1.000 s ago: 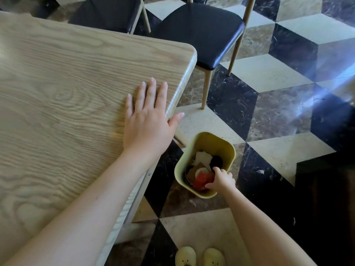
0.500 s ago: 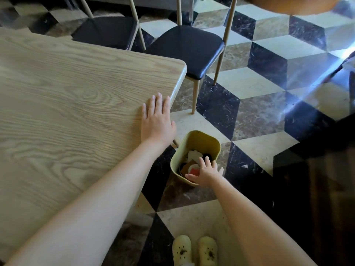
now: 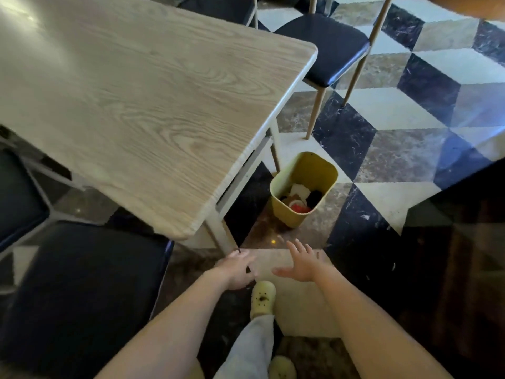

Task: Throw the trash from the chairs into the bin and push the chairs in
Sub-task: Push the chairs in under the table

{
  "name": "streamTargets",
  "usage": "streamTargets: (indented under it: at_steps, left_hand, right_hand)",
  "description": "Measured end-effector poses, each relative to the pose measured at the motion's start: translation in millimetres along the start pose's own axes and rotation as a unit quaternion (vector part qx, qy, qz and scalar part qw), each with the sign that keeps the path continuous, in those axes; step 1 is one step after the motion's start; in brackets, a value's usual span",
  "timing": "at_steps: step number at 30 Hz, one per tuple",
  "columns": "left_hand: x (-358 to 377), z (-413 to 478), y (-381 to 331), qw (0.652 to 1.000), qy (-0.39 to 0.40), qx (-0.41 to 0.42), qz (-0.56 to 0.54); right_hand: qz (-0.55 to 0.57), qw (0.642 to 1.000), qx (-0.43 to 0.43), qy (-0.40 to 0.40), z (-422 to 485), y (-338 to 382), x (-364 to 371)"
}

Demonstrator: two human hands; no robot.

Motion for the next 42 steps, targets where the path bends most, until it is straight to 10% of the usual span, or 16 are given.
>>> streamTargets:
  at_steps: [11, 20, 32, 42]
  left_hand:
    - [58.4, -187.1, 64.4, 0.992, 0.025, -0.017, -0.121]
    - [97.3, -328.3, 205.2, 0.943, -0.110, -0.140, -0.280]
    - [212.6, -465.5, 415.2, 0.938, -0.268, -0.140, -0.170]
    - [225.5, -449.5, 498.5, 0.922, -0.350, -0.137, -0.094]
  right_hand:
    - [-0.210, 0.956, -0.045, 0.200, -126.7, 140.6, 46.9]
    - [-0.312, 0.898, -0.048, 0.305, -198.2, 321.7, 69.8]
    - [-0.317, 0.906, -0.216, 0.180, -256.7, 552.2, 211.6]
    - [-0.096, 0.971, -0.218, -0.014, -236.1, 607.9, 303.8]
Point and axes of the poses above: each hand's wrist, its own z-axis towards the middle knuckle, its own x-axis out of the palm, y = z × x, the point moved 3 cm from there along z, towards the middle knuckle, and after that the axes turned 1 degree about -z, right-handed, at the moved point
